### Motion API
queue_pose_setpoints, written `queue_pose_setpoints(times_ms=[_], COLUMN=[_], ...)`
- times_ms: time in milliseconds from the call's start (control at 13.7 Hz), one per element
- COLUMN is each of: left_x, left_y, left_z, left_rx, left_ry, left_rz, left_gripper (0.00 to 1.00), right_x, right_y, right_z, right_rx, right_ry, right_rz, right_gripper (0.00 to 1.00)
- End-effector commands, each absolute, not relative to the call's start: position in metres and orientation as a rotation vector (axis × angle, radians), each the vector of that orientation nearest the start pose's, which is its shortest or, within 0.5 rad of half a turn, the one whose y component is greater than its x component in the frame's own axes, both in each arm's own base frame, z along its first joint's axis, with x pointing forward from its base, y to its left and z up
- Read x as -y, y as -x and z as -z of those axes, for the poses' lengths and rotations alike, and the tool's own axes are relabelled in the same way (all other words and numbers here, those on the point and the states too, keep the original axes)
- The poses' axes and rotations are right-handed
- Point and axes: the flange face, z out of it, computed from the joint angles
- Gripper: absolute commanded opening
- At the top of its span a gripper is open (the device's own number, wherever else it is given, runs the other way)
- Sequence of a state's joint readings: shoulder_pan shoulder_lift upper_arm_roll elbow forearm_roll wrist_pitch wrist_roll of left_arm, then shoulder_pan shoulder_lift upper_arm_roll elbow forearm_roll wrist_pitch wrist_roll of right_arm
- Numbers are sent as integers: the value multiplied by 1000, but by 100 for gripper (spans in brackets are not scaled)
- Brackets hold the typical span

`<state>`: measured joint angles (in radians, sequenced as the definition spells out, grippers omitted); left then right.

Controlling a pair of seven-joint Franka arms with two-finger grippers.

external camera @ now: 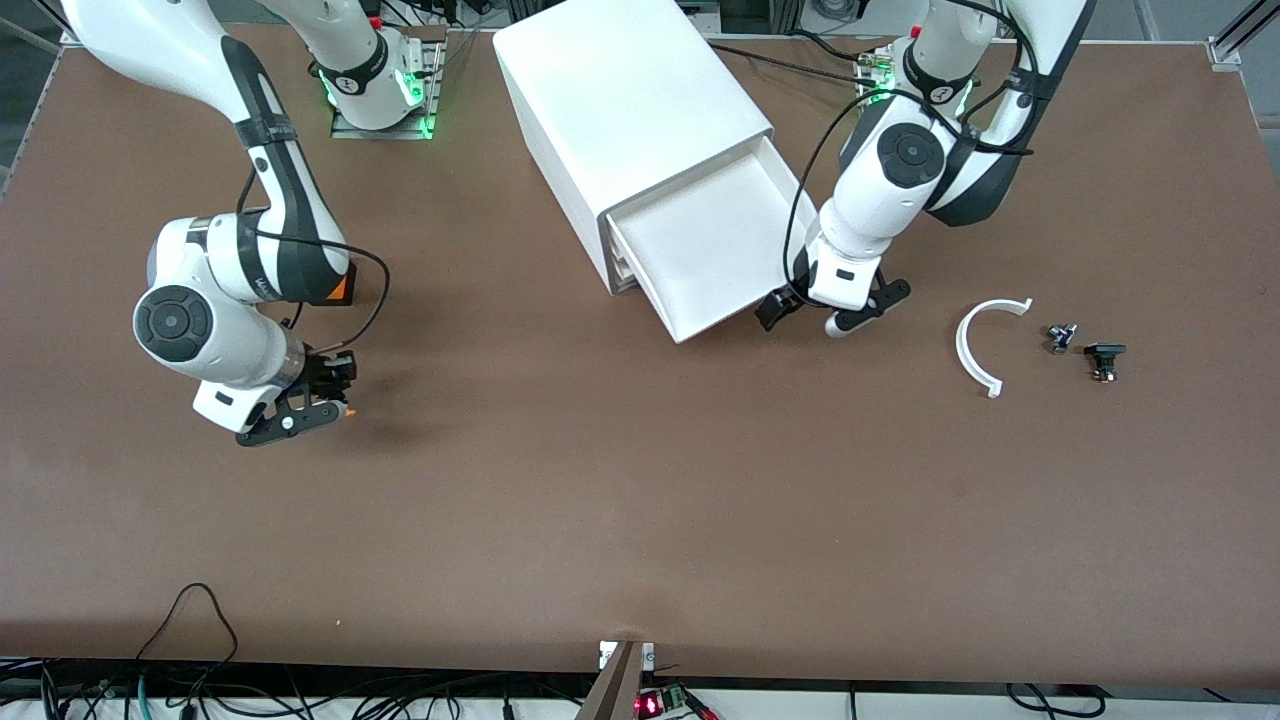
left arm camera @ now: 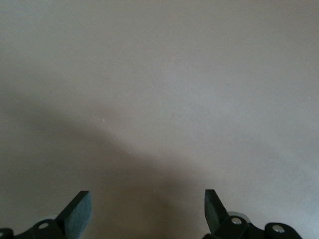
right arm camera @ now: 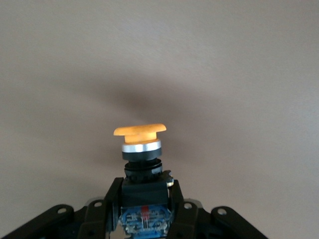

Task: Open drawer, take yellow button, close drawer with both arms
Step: 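Push the drawer shut with the left gripper while the right gripper lowers the button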

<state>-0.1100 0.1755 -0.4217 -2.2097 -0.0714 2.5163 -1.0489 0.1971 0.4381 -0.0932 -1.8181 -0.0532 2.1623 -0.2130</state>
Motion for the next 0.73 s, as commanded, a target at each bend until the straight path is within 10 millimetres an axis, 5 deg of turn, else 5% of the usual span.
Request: queue_pose_setpoints(times_ms=[0, 438, 657], left_x=[307, 374, 391], left_y=[-462, -382, -362], left_z=[-320, -312, -315], left_rx=[898, 546, 460], left_ry=[3198, 3214, 3213], left_rz=[25, -109, -129], left_gripper=[100, 100, 100], right_x=[-41, 9, 13], right_y=[-607, -566, -555], right_z=[-281, -232, -223], right_rx=[676, 948, 975], right_ry=[3140, 3074, 3061], right_rz=[-107, 42, 24], right_gripper=[25, 25, 25])
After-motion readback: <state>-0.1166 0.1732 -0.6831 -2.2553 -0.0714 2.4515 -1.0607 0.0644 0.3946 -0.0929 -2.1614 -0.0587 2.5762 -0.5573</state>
